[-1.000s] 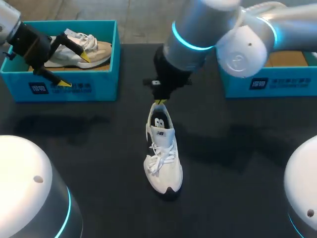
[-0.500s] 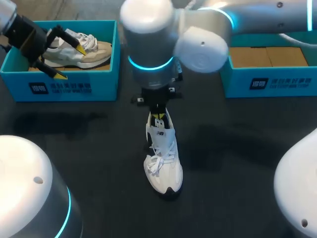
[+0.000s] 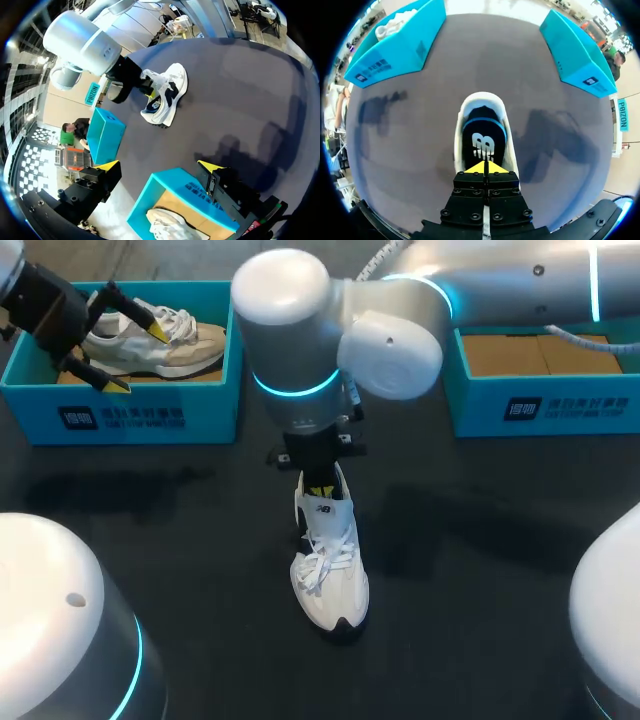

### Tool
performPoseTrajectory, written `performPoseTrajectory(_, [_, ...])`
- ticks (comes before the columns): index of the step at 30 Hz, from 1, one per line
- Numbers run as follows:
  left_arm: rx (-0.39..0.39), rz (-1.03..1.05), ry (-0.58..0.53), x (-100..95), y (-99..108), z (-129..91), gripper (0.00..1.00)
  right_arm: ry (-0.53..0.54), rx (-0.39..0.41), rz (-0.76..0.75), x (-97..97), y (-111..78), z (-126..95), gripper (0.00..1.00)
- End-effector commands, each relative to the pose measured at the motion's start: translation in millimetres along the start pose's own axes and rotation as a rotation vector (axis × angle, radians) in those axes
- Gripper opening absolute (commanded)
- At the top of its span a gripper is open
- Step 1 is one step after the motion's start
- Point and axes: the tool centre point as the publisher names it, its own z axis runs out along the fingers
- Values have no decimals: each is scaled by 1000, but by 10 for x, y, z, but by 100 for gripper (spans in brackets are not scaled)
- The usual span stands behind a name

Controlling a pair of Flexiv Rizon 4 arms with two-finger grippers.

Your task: Take the shoe out of the shoebox, open the shoe tongue, remove and reinsert the insole, then place the shoe into the shoebox

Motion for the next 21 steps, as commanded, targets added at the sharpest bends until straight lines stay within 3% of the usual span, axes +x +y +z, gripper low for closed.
performPoseTrajectory(1, [-4, 1, 0, 5, -13, 2, 100, 27, 10, -4, -39, 19, 148, 0])
performPoseTrajectory(21, [-4, 1, 0, 5, -13, 2, 100, 35, 85, -11, -2, 7, 512, 0])
